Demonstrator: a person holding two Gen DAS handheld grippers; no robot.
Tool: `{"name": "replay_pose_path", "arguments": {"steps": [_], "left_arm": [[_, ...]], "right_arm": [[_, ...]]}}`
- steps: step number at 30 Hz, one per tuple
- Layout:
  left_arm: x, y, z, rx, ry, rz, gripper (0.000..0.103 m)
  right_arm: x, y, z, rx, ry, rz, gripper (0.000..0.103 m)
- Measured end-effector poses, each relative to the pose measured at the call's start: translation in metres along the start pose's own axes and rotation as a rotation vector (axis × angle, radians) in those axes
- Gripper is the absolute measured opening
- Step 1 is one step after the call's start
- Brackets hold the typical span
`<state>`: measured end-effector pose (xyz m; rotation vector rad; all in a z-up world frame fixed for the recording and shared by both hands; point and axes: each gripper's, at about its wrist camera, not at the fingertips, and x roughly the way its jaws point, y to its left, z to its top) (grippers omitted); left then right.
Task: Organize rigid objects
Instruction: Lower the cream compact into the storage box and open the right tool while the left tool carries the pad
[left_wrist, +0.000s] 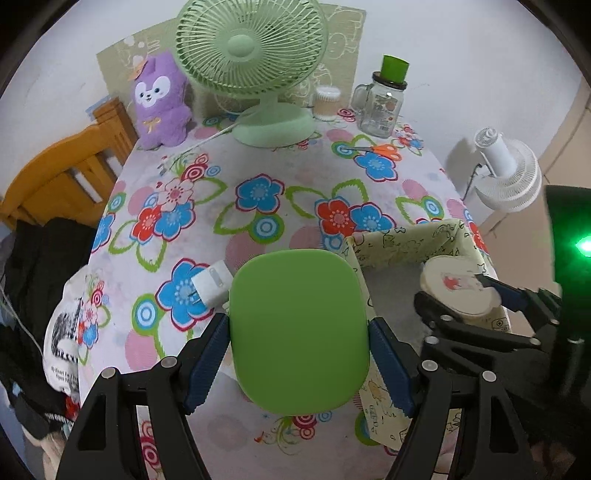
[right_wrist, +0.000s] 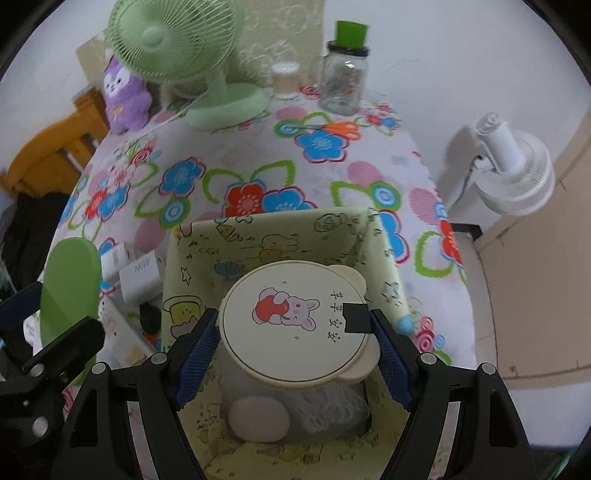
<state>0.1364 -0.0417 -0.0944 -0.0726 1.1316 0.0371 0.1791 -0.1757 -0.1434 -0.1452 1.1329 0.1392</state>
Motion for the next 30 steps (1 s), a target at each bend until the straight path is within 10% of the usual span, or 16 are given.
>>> {"name": "replay_pose_path", "arguments": {"steps": [16, 30], "left_arm": [[0.024, 0.007, -0.007, -0.054, 0.061, 0.037, 0.078], [0.011, -0.016, 0.010, 0.026, 0.025, 0.017, 0.078]], "right_arm": [[0.056, 0.013, 0.003, -0.055, 0.104, 0.086, 0.081], [0.005, -0.021, 0.004, -0.032, 0.014, 0.055, 0.088]]}}
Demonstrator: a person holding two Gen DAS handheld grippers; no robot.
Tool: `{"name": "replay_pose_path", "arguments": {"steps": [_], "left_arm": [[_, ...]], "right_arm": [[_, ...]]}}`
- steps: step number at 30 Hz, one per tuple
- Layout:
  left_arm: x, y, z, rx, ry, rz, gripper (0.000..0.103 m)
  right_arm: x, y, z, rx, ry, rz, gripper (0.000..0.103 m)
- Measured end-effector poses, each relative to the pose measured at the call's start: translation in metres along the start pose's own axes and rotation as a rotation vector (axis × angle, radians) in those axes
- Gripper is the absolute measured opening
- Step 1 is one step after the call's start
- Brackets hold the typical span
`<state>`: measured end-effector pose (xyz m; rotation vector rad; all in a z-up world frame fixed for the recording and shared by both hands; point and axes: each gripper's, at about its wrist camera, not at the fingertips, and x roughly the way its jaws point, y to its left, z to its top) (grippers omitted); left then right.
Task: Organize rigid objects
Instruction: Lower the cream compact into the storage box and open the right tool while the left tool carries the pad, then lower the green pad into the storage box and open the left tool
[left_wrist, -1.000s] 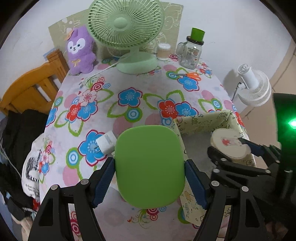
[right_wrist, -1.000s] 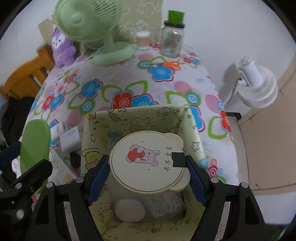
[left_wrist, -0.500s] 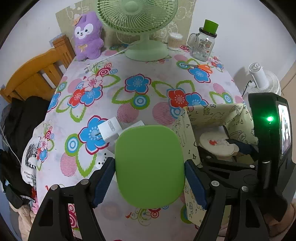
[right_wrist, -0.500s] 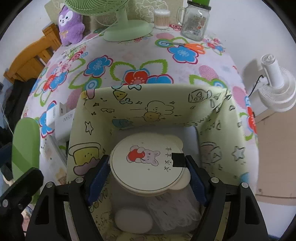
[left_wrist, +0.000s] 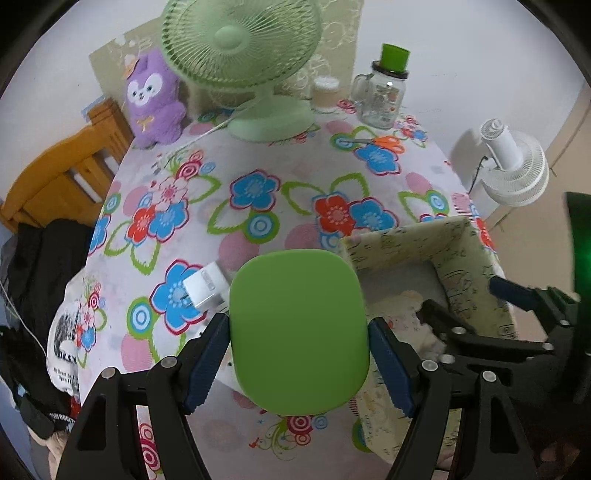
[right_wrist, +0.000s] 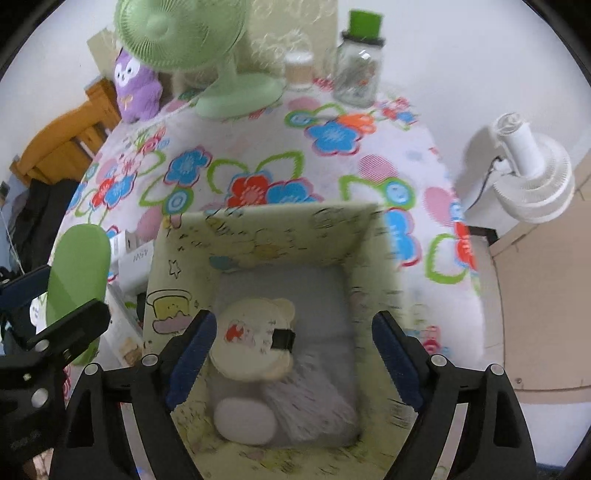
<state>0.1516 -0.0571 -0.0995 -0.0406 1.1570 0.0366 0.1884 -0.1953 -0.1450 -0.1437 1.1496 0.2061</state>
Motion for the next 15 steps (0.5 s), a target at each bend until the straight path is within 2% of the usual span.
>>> {"name": "replay_pose_path", "arguments": {"steps": [7, 15], "left_arm": [[-0.008, -0.032, 0.002, 0.048, -0.024, -0.027, 0.078], [-0.001, -0.070, 0.005, 0.116, -0.018, -0.072, 0.078]], "right_arm": [[-0.036, -0.035, -0.008, 0.032, -0.075, -0.053, 0.088], [-0.047, -0.076, -0.025, 0.120, -0.084, -0.093, 0.088]]}}
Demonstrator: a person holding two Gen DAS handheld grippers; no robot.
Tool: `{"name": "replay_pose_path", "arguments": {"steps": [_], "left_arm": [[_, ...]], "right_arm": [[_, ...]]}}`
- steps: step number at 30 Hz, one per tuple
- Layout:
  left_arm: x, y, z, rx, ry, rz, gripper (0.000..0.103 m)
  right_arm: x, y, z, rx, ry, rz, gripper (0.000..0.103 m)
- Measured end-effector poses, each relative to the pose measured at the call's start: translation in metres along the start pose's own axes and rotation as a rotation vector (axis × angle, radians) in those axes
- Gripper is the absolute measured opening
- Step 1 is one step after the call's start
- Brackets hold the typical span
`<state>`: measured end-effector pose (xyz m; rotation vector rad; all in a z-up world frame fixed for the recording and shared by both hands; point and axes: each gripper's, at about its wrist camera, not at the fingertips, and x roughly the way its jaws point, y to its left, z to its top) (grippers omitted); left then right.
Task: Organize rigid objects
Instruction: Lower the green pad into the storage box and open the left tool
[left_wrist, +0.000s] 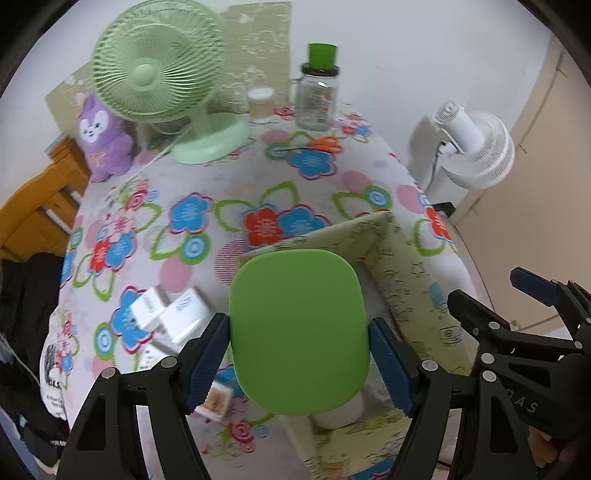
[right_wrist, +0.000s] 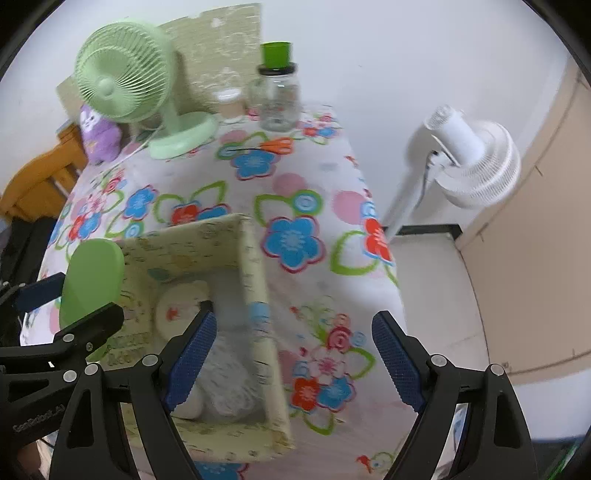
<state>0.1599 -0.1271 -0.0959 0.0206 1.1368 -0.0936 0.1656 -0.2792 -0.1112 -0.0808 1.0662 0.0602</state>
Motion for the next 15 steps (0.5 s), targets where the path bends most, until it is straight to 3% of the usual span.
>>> {"name": "replay_pose_path", "arguments": {"steps": [15], "left_arm": [[0.052, -0.029, 0.008, 0.063, 0.080, -0.022, 0.078]], "right_arm": [[0.022, -0.035, -0.009, 0.060, 0.060, -0.050, 0.088]]}}
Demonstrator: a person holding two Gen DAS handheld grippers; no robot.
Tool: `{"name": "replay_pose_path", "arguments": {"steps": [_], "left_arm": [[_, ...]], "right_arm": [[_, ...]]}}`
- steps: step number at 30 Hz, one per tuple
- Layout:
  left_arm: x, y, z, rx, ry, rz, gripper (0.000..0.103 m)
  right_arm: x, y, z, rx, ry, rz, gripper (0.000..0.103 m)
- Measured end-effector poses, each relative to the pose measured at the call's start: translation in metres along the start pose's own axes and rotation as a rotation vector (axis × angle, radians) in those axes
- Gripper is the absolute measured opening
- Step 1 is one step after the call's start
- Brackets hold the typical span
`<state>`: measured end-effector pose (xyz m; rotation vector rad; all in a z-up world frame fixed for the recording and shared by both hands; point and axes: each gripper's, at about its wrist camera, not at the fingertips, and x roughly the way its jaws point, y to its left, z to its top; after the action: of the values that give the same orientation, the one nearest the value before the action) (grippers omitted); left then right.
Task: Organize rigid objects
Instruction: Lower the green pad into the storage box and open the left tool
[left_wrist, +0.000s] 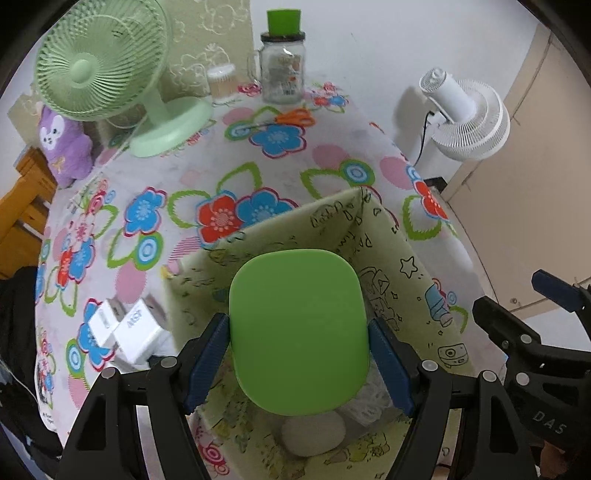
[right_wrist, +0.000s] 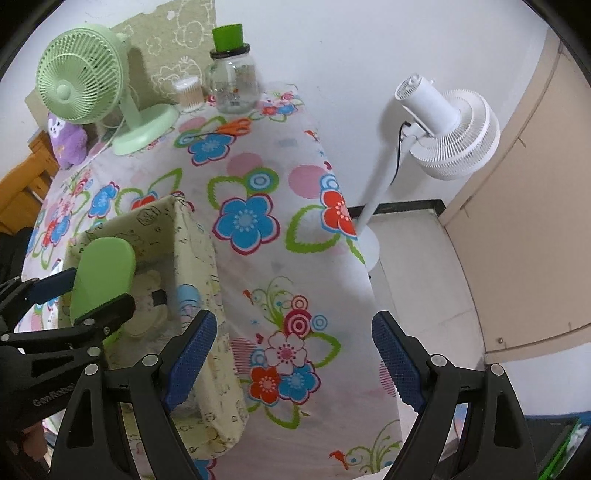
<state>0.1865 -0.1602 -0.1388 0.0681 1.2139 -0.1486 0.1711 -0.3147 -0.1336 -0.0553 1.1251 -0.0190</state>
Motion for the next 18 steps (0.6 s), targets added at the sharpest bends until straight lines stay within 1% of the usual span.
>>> {"name": "replay_pose_path", "arguments": {"steps": [8, 11, 13, 14, 18], "left_arm": [[0.027, 0.005, 0.002, -0.031, 0.044, 0.028, 0.078], [0.035, 0.006, 0.002, -0.025, 0.054, 0.044, 0.079], [0.034, 0.002, 0.001, 0.004, 0.042, 0.043, 0.081], [0.034, 0.000, 0.001, 0.012, 0.037, 0.037, 0.085], [0.029, 0.000, 0.002, 0.011, 0.029, 0.023, 0.089]], "right_arm": [[0.011, 0.002, 0.001, -0.024, 0.028, -0.005, 0.088], [0.015, 0.002, 0.001, -0.022, 0.041, -0.003, 0.088], [0.017, 0.003, 0.000, -0.021, 0.049, -0.002, 0.088], [0.017, 0.003, 0.000, -0.020, 0.051, -0.001, 0.088], [0.017, 0.005, -0.001, -0.020, 0.054, 0.003, 0.088]]}}
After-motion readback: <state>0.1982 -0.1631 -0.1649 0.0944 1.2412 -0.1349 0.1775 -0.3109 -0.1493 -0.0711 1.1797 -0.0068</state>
